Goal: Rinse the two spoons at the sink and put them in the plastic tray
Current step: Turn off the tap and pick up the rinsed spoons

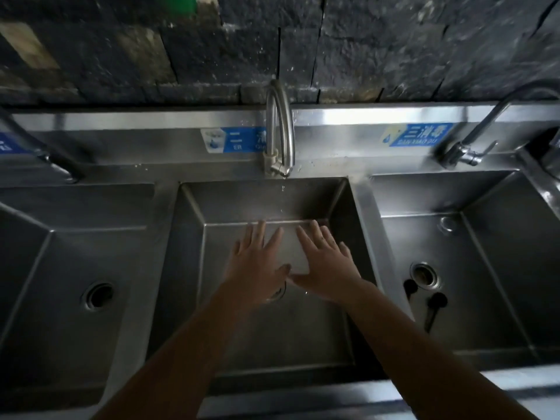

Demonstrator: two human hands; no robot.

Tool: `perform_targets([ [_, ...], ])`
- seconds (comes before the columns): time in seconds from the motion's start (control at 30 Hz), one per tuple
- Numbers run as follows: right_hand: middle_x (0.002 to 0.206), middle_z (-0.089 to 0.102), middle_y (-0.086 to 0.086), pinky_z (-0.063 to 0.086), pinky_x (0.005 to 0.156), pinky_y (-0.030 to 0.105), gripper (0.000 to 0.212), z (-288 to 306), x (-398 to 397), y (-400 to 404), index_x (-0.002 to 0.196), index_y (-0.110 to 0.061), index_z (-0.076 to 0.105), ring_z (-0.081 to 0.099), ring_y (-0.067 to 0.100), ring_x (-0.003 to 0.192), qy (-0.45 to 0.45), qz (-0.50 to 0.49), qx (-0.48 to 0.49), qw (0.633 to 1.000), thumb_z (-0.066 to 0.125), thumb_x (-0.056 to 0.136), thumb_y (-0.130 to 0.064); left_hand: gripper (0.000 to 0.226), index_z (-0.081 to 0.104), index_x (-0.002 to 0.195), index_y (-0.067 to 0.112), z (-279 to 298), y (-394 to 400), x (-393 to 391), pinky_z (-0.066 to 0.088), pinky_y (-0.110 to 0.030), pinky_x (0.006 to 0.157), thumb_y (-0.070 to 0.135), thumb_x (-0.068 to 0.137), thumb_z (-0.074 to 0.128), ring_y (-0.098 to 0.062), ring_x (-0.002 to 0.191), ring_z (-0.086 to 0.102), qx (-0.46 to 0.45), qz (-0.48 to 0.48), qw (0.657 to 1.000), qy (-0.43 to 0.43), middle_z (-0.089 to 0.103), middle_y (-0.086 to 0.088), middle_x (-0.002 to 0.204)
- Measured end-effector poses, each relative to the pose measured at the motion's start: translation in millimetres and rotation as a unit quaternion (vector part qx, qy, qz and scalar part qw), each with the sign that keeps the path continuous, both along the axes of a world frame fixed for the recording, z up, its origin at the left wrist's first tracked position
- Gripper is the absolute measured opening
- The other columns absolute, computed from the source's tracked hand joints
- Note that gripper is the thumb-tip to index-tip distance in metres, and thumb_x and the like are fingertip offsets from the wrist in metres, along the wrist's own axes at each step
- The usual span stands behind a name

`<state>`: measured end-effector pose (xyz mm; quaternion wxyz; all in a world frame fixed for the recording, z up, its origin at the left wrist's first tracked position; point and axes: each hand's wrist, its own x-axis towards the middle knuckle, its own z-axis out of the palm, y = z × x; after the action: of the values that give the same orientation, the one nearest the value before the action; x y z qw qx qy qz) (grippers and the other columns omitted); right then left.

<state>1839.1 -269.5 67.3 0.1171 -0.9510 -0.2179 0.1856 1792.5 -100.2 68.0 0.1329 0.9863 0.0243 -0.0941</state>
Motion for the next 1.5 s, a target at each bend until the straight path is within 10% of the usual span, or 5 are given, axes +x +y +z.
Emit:
perform_targets([
  [0.53,0.164,-0.024,0.003,-0.004,0.116,0.059,0.128,-31,-76,-78,0.153,-0.036,-0.011,-0.02,0.029,0.15,0.053,-0.036,-0.059,0.996,0.008,0.047,-0.105,0.095,0.003,0.15,0.036,-28,-50,-67,0.017,-0.055,0.116,0.082,0.07,0.028,-0.036,0.15,0.0,0.025,-0.019,0.998,0.054,-0.002,-0.011,0.164],
  [1.03,0.167,-0.011,0.009,0.01,0.119,0.055,0.085,-54,-25,-271,0.156,-0.027,-0.001,-0.005,0.031,0.153,0.178,-0.185,-0.028,0.966,0.041,0.091,-0.06,0.076,0.026,0.149,0.02,-42,-279,25,0.035,-0.045,0.111,0.056,0.086,0.05,-0.031,0.141,0.03,-0.063,-0.151,0.983,0.082,0.029,-0.013,0.155],
  [1.2,0.167,0.007,0.01,0.022,0.116,0.055,0.069,-85,9,-335,0.153,-0.026,0.017,0.012,0.032,0.152,0.19,-0.235,-0.038,0.953,0.044,0.091,-0.04,0.054,0.045,0.134,0.011,-80,-369,65,0.046,-0.042,0.094,0.025,0.083,0.056,-0.034,0.116,0.053,-0.134,-0.19,0.969,0.084,0.056,-0.016,0.127],
  [1.37,0.143,0.045,0.016,0.044,0.104,0.051,0.055,-148,40,-376,0.138,-0.017,0.043,0.047,0.036,0.13,0.283,-0.29,-0.021,0.914,0.058,0.088,-0.033,0.025,0.055,0.109,0.019,-160,-415,96,0.051,-0.04,0.081,0.031,0.089,0.051,-0.025,0.099,0.062,-0.158,-0.073,0.945,0.278,0.065,-0.007,0.11],
  [1.5,0.126,0.059,0.02,0.047,0.094,0.038,0.041,-195,59,-391,0.121,-0.004,0.055,0.058,0.035,0.115,0.28,-0.388,0.034,0.878,0.065,0.085,-0.021,0.028,0.054,0.111,0.019,-216,-425,104,0.049,-0.043,0.087,0.036,0.088,0.053,-0.028,0.108,0.057,-0.089,-0.065,0.957,0.269,0.06,-0.008,0.117],
])
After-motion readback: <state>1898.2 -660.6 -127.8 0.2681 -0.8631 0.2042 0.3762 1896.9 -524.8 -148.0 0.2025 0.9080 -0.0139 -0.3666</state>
